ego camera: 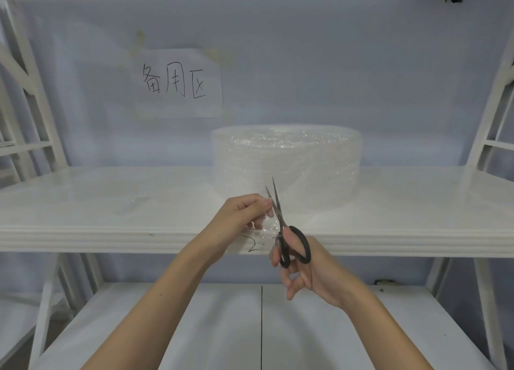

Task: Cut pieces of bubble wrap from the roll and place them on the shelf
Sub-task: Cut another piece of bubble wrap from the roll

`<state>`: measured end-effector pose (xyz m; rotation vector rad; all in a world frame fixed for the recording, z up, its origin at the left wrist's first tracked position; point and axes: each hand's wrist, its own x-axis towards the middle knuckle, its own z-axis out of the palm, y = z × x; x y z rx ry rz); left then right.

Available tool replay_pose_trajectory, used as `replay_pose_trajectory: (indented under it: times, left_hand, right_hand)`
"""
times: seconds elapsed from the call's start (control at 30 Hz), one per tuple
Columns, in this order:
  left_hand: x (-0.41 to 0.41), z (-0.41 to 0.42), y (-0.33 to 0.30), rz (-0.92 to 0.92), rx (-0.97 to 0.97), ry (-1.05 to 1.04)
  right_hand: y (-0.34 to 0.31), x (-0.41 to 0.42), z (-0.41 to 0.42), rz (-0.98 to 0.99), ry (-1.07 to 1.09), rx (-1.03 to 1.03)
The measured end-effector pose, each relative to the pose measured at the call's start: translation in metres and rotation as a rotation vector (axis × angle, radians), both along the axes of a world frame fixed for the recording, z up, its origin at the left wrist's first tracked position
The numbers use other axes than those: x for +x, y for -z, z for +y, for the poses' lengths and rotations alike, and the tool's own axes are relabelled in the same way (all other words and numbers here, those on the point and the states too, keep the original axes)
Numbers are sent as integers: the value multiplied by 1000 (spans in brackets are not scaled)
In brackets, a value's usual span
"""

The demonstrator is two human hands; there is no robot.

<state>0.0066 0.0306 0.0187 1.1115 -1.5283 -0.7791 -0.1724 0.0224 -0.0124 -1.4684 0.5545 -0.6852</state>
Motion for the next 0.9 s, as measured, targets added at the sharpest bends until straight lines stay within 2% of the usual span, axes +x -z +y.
replay_pose_trajectory:
  times: [0.9]
  left_hand:
    - [0, -3, 3, -3, -17, 22]
  right_hand:
    - [-4, 11, -14, 50, 86, -101]
